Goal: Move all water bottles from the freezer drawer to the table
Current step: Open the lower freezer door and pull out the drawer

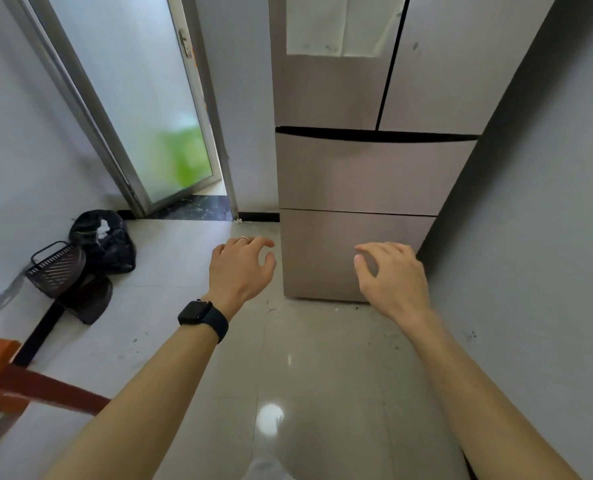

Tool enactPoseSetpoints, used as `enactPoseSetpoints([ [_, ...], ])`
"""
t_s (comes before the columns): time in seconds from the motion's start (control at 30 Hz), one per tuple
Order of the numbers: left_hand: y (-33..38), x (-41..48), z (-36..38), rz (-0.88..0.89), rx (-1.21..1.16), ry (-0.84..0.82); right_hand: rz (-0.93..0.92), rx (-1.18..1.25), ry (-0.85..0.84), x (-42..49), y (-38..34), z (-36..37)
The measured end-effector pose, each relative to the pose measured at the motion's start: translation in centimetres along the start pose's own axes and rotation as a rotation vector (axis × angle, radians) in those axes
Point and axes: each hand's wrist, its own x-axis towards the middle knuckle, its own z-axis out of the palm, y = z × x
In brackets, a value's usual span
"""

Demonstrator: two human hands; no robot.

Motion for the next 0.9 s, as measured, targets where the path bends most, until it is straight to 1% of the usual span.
enactPoseSetpoints([
  [0.23, -1.2, 13.1, 3.4, -0.009, -0.008, -0.025, -0.011, -0.008, -0.036, 12.7, 2.1, 4.1],
  [0.37, -2.5, 21.3, 4.8, 0.008, -0.024, -0.035, 0.001, -0.014, -0.034, 20.2, 1.7, 6.4],
  [0.47, -3.3, 27.9, 5.0, -0.002, -0.092, -0.043, -0.030, -0.008, 0.000, 26.2, 1.0, 7.3],
  [0.53, -3.5, 32.3, 5.2, -0.022, -0.188, -0.049, -0.057, -0.002, 0.049, 30.2, 0.3, 7.7],
  [0.7, -3.3, 41.1, 6.3, -0.190, -0.642, -0.038, -0.129, -0.026, 0.227, 38.9, -1.3, 8.1],
  [0.77, -3.2, 43.7, 7.0, -0.254, -0.731, -0.042, -0.134, -0.077, 0.294, 42.1, -1.5, 8.3],
  [0.9, -3.1, 46.9, 9.0, -0.321, -0.814, -0.099, -0.108, -0.185, 0.368, 47.1, -0.4, 9.8],
])
